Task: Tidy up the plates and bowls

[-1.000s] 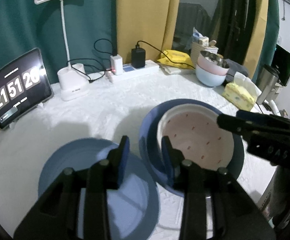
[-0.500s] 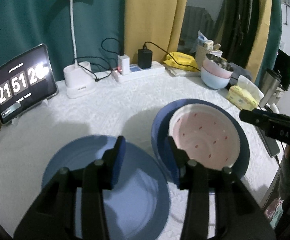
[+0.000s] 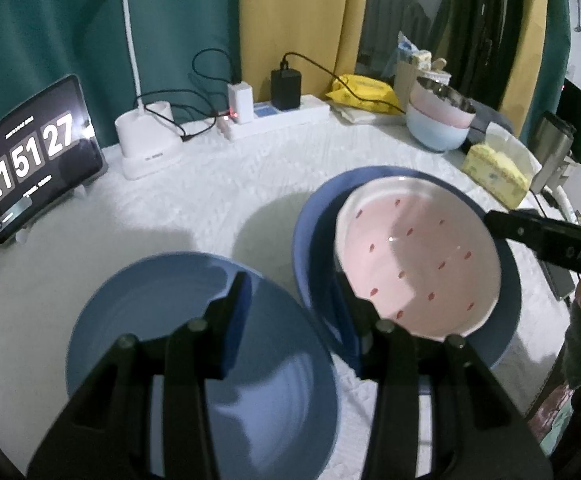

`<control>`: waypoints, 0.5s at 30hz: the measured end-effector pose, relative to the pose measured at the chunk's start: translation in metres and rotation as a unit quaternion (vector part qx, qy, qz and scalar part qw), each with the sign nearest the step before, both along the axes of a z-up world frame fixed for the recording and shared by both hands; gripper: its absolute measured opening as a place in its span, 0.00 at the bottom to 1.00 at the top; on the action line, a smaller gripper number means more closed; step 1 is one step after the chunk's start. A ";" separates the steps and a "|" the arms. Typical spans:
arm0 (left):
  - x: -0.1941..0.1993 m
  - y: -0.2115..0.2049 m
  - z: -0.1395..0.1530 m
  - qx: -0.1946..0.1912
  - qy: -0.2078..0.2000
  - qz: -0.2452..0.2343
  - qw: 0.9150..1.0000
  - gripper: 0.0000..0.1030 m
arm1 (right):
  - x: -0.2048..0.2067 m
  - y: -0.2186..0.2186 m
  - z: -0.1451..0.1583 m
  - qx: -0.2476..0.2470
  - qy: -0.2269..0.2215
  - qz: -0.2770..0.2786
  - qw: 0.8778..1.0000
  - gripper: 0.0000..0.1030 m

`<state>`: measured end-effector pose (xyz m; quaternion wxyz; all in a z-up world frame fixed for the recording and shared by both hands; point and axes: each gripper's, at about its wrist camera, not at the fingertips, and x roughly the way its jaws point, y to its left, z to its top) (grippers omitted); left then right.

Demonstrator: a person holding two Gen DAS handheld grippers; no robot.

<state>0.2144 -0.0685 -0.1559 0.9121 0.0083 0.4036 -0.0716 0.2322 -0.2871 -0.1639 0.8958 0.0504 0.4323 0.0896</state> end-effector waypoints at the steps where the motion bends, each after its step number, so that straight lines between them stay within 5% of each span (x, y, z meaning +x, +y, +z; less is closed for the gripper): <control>1: 0.001 0.000 -0.001 0.000 0.003 0.000 1.000 0.42 | 0.001 0.000 -0.001 0.000 0.002 0.003 1.000 0.58; 9: 0.004 0.000 -0.006 -0.002 0.011 0.003 1.000 0.42 | 0.009 0.006 -0.017 0.015 0.023 0.015 1.000 0.49; 15: 0.005 0.004 -0.009 -0.040 0.029 0.032 0.998 0.42 | 0.007 0.009 -0.019 0.012 0.020 -0.001 1.000 0.49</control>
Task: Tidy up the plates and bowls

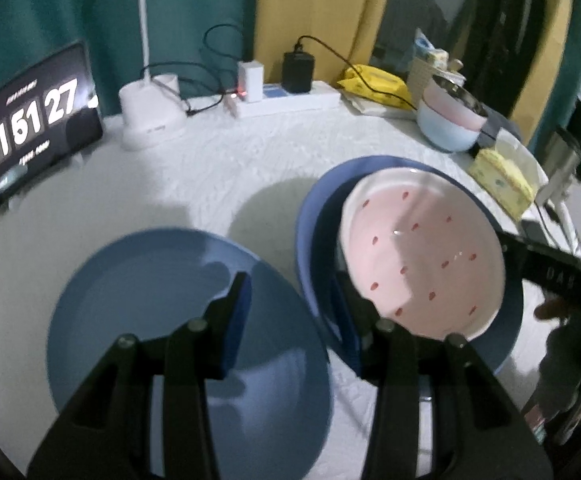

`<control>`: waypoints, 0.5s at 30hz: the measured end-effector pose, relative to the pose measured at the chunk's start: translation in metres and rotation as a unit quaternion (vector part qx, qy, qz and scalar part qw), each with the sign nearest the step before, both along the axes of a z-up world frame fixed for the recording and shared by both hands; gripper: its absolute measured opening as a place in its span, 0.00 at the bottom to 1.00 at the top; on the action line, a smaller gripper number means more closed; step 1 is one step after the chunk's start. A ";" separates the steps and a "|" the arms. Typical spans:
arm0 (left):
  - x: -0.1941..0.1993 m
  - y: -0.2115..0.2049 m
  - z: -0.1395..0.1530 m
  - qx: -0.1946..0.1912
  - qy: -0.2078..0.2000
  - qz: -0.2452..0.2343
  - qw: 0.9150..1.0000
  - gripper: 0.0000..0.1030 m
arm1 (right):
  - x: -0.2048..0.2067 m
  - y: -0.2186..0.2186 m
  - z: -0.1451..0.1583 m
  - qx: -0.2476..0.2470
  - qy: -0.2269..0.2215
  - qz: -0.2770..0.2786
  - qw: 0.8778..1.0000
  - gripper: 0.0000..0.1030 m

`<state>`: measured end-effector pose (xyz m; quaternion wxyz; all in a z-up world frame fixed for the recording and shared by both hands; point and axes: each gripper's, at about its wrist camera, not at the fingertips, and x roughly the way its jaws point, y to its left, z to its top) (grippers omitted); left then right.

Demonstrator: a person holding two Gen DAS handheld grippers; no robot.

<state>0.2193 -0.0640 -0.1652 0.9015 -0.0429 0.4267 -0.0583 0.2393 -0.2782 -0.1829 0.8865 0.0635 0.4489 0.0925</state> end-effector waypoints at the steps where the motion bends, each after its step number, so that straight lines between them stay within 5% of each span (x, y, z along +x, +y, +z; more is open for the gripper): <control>1: 0.000 0.001 -0.001 -0.007 -0.001 0.003 1.000 0.42 | 0.000 0.000 0.000 0.001 -0.001 -0.001 1.000 0.49; 6: -0.003 0.000 -0.001 -0.009 -0.011 0.001 1.000 0.37 | 0.001 -0.008 -0.004 0.043 0.006 -0.005 0.999 0.49; 8: -0.005 -0.004 0.000 -0.008 -0.017 -0.001 1.000 0.26 | -0.001 -0.009 -0.005 0.057 0.004 -0.015 0.998 0.48; 11: -0.008 -0.011 0.002 -0.005 -0.025 -0.005 1.000 0.15 | -0.003 -0.005 -0.003 0.068 -0.001 -0.014 0.998 0.36; 15: -0.009 -0.012 0.002 -0.006 -0.032 -0.001 0.999 0.15 | -0.005 0.002 0.001 0.074 -0.008 -0.008 0.997 0.16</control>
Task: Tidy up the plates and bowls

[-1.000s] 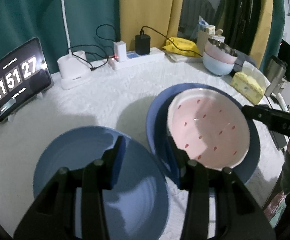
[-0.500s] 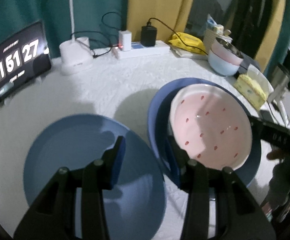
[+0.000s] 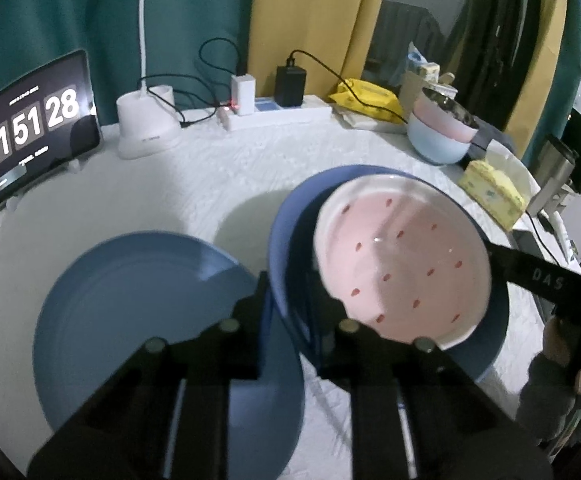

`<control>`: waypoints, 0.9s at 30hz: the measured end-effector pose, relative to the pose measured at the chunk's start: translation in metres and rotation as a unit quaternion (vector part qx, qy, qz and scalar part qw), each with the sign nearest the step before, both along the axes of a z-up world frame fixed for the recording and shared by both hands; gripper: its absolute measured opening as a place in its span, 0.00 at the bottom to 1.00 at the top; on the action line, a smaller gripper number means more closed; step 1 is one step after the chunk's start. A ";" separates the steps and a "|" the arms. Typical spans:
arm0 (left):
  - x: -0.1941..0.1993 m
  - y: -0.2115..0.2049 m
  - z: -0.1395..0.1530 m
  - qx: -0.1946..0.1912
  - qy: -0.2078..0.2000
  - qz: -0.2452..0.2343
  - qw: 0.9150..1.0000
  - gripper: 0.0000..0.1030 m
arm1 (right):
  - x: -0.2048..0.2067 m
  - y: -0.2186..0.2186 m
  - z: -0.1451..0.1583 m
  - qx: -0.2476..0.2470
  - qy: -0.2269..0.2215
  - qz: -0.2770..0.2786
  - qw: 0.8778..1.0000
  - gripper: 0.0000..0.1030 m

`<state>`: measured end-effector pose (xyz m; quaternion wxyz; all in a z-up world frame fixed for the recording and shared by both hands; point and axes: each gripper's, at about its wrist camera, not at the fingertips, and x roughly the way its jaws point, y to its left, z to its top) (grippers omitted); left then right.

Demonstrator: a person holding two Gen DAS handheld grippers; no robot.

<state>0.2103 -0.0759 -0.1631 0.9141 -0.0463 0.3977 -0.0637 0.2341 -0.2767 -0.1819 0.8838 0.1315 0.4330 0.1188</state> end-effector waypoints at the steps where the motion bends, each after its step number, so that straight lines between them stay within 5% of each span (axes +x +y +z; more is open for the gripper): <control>1: 0.000 0.000 0.000 -0.002 -0.001 -0.001 1.000 0.14 | 0.000 0.002 0.001 0.002 -0.002 0.002 1.000 0.13; 27: -0.005 -0.008 0.005 0.006 -0.020 -0.017 1.000 0.13 | -0.008 0.001 0.007 -0.015 -0.004 -0.019 1.000 0.10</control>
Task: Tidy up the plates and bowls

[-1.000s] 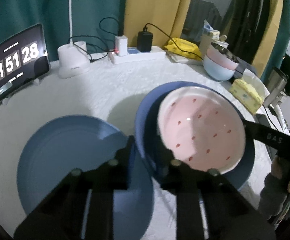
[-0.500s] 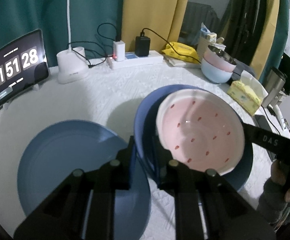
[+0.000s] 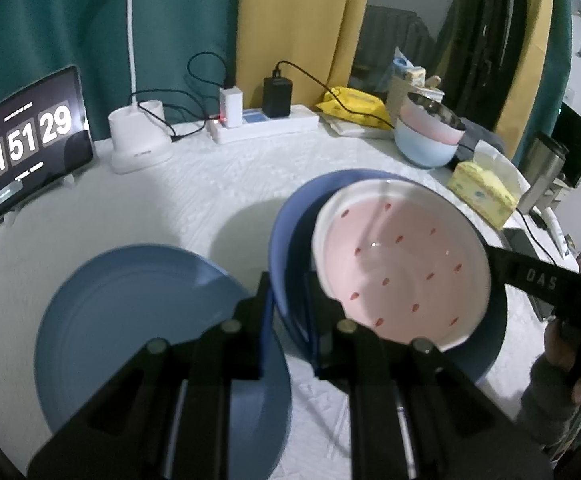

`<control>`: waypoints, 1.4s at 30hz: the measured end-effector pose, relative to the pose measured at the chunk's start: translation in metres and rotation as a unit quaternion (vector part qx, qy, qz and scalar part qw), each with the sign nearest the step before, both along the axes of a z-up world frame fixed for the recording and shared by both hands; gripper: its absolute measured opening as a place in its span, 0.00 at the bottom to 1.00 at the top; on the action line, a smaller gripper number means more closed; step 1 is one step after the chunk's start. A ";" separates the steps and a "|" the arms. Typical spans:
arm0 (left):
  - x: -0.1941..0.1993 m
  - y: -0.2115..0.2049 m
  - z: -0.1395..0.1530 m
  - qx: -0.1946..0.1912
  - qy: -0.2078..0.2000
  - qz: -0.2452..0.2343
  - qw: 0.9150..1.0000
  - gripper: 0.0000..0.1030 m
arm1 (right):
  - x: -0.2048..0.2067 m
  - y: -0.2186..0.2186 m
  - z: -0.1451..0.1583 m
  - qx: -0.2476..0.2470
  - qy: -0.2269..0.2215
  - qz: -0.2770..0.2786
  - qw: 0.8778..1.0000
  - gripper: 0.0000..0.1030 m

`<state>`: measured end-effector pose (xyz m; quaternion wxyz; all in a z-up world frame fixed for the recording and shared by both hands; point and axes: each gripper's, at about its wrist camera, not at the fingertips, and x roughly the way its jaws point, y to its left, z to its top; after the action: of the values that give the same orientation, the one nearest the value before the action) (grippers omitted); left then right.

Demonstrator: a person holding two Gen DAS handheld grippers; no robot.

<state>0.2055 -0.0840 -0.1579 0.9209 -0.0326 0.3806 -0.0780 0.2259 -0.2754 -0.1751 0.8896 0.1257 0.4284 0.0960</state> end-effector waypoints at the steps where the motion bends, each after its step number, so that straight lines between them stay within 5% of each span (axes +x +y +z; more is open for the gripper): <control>1: -0.001 -0.001 0.000 0.000 -0.001 -0.001 1.000 0.13 | -0.001 0.000 0.001 0.000 -0.001 0.000 1.000 0.10; 42: -0.036 0.012 0.043 -0.011 -0.061 -0.007 0.998 0.13 | -0.034 0.012 0.056 -0.013 -0.061 -0.007 0.998 0.10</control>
<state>0.1699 -0.0723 -0.1149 0.9415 -0.0353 0.3229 -0.0902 0.1917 -0.2635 -0.1196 0.9162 0.1112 0.3738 0.0922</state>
